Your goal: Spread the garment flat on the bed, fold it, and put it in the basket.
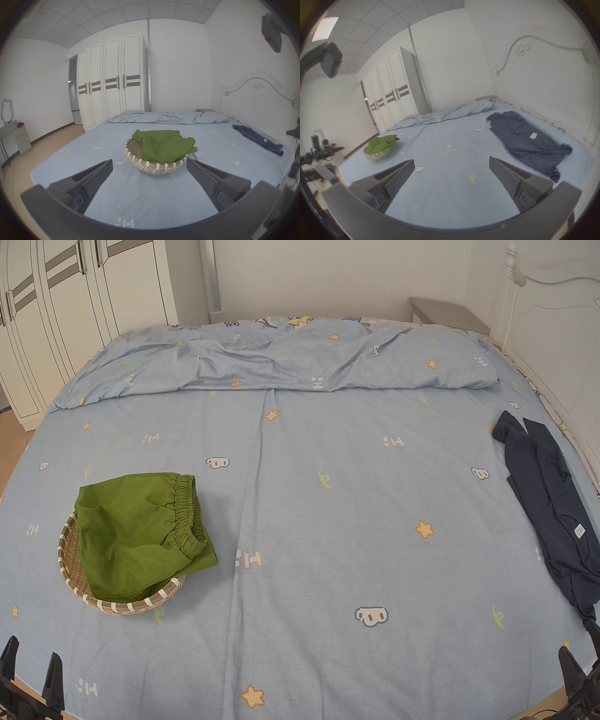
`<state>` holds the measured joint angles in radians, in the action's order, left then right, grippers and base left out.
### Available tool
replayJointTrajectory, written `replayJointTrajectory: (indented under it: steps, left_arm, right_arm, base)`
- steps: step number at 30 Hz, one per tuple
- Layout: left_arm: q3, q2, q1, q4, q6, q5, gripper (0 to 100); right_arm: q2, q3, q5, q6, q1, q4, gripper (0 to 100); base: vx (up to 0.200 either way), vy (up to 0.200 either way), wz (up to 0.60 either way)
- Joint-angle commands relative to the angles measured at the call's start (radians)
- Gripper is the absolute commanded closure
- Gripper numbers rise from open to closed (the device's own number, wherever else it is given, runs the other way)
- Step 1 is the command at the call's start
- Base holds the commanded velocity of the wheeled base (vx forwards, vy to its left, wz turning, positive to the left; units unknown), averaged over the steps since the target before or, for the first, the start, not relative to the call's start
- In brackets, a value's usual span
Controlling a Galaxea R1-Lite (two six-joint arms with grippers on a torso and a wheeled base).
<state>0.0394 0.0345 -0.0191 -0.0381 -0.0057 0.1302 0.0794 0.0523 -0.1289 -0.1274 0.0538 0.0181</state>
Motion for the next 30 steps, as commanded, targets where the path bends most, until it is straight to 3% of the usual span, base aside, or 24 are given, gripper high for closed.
replayJointTrajectory:
  steps: [1,4,6,7,9,10,13,15,16,30]
  left_arm:
    - [-0.038,-0.034,0.013,0.006,0.098,-0.07,0]
    - [-0.036,-0.034,0.013,0.006,0.136,-0.093,0]
    - [-0.03,-0.034,0.01,0.014,0.105,-0.08,0]
    - [-0.029,-0.034,0.011,0.021,0.05,-0.057,0]
    - [-0.038,-0.034,0.011,0.015,-0.062,-0.023,0]
    - [-0.036,-0.034,0.011,0.015,-0.065,-0.023,0]
    - [-0.039,-0.034,0.011,0.017,-0.026,-0.034,0]
    - [-0.038,-0.034,0.011,0.04,0.033,-0.115,0]
    - [-0.038,-0.034,0.01,0.04,0.069,-0.164,0]
    - [-0.038,-0.034,0.011,0.041,0.043,-0.162,0]
  right_arm:
    - [-0.062,-0.034,0.045,0.117,-0.057,-0.041,0]
    - [-0.062,-0.052,0.157,0.135,-0.057,-0.084,0]
    - [-0.062,-0.052,0.227,0.089,-0.055,-0.079,0]
    - [-0.062,-0.052,0.23,0.057,-0.055,-0.075,0]
    - [-0.062,-0.052,0.23,0.034,-0.055,-0.07,0]
    - [-0.062,-0.052,0.23,0.035,-0.057,-0.07,0]
    - [-0.064,-0.052,0.227,0.052,-0.055,-0.069,0]
    - [-0.069,-0.052,0.192,0.097,-0.055,-0.06,0]
    - [-0.07,-0.052,0.127,0.138,-0.055,-0.029,0]
    - [-0.073,-0.051,0.107,0.146,-0.052,-0.006,0]
  base:
    - [0.0,0.0,0.0]
    - [0.0,0.0,0.0]
    - [0.0,0.0,0.0]
    - [0.0,0.0,0.0]
    - [0.0,0.0,0.0]
    - [0.0,0.0,0.0]
    - [0.0,0.0,0.0]
    - [0.0,0.0,0.0]
    - [0.0,0.0,0.0]
    - [0.0,0.0,0.0]
